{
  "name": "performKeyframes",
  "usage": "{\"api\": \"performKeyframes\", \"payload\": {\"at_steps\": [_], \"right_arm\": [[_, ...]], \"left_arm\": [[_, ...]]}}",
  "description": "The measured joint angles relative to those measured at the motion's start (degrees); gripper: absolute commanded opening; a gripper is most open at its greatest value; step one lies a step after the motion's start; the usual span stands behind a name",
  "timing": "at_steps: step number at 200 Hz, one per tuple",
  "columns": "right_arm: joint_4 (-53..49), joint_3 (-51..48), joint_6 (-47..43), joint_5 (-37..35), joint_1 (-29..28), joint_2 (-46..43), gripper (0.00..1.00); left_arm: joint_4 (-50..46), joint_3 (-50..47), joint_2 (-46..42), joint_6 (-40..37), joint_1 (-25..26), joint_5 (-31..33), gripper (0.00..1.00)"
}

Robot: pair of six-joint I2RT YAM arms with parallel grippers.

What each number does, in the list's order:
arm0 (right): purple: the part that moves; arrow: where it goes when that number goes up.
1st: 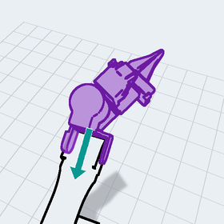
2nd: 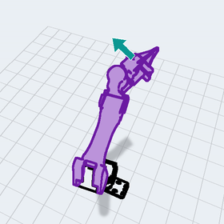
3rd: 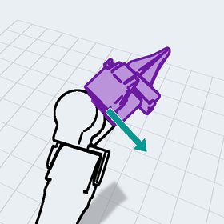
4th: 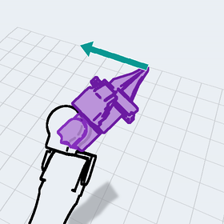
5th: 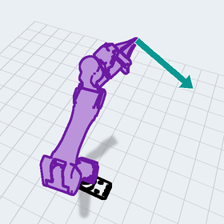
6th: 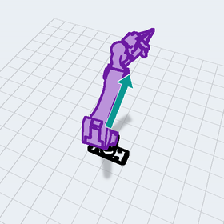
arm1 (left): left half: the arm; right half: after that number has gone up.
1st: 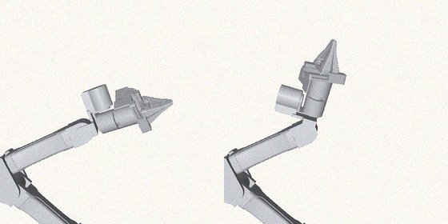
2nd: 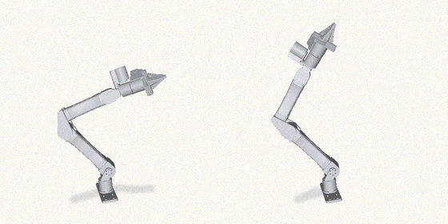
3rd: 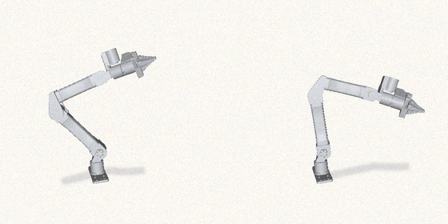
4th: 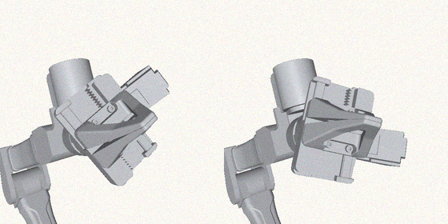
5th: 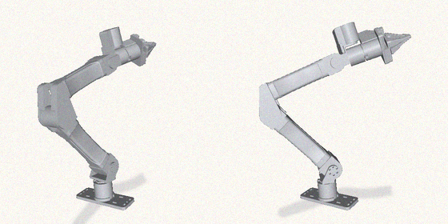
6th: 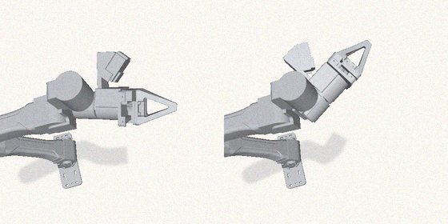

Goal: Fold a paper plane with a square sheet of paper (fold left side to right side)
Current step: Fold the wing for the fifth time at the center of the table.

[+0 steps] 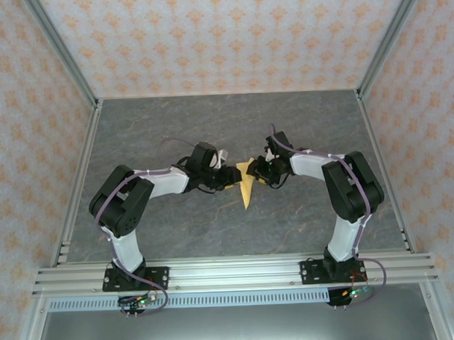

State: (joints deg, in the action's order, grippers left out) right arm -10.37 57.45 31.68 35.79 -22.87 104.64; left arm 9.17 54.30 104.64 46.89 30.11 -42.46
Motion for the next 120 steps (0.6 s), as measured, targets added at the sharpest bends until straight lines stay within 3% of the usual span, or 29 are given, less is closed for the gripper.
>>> {"api": "performKeyframes", "payload": {"at_steps": [120], "right_arm": [[-0.24, 0.11, -0.22, 0.02, 0.0, 0.04, 0.43]], "left_arm": [[-0.37, 6.49, 9.01, 0.94, -0.55, -1.53, 0.34]]}}
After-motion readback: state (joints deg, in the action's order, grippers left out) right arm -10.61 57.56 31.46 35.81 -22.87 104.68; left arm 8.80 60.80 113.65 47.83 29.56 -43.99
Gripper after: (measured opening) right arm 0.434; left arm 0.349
